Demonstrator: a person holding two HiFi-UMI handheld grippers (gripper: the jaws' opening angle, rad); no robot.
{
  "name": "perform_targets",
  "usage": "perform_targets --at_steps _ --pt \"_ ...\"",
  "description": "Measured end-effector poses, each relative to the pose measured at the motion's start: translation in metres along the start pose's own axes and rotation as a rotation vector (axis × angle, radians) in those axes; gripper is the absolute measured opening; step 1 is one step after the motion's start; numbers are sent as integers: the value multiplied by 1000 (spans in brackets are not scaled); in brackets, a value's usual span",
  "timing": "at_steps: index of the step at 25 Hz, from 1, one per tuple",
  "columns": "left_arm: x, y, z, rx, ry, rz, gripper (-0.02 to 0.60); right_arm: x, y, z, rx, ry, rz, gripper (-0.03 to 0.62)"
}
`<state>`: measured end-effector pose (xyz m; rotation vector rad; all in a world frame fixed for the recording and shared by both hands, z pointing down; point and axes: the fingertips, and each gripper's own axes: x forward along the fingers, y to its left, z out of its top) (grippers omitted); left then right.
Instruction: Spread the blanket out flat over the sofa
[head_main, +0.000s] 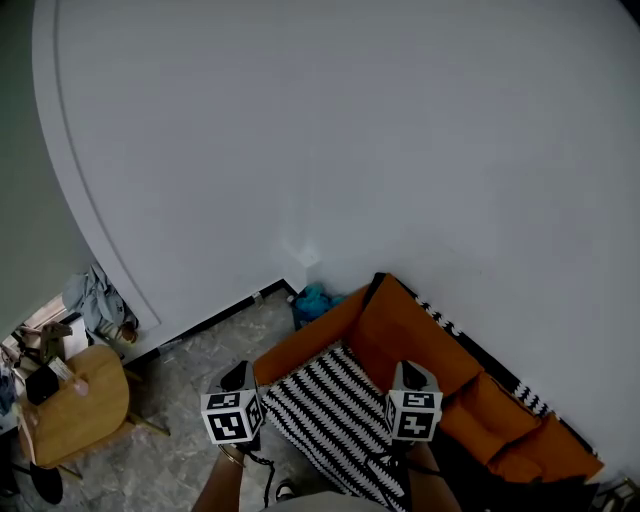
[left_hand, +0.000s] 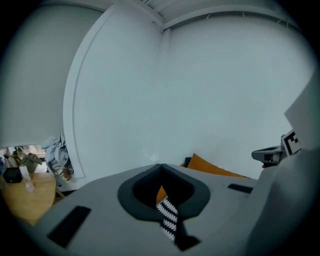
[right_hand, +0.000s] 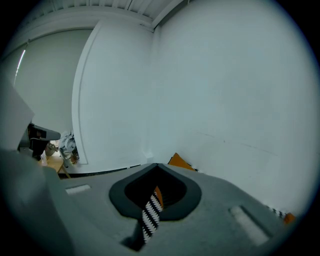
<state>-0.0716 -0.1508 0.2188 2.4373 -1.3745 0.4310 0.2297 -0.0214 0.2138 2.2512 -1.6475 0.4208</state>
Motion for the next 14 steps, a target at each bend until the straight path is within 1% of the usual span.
perform_targets --at_steps 9,14 --pt "4 -3 -14 -28 34 -10 5 2 -2 -6 21 12 16 5" --pt "3 -11 -20 -21 42 -18 5 3 -6 -7 20 16 13 5"
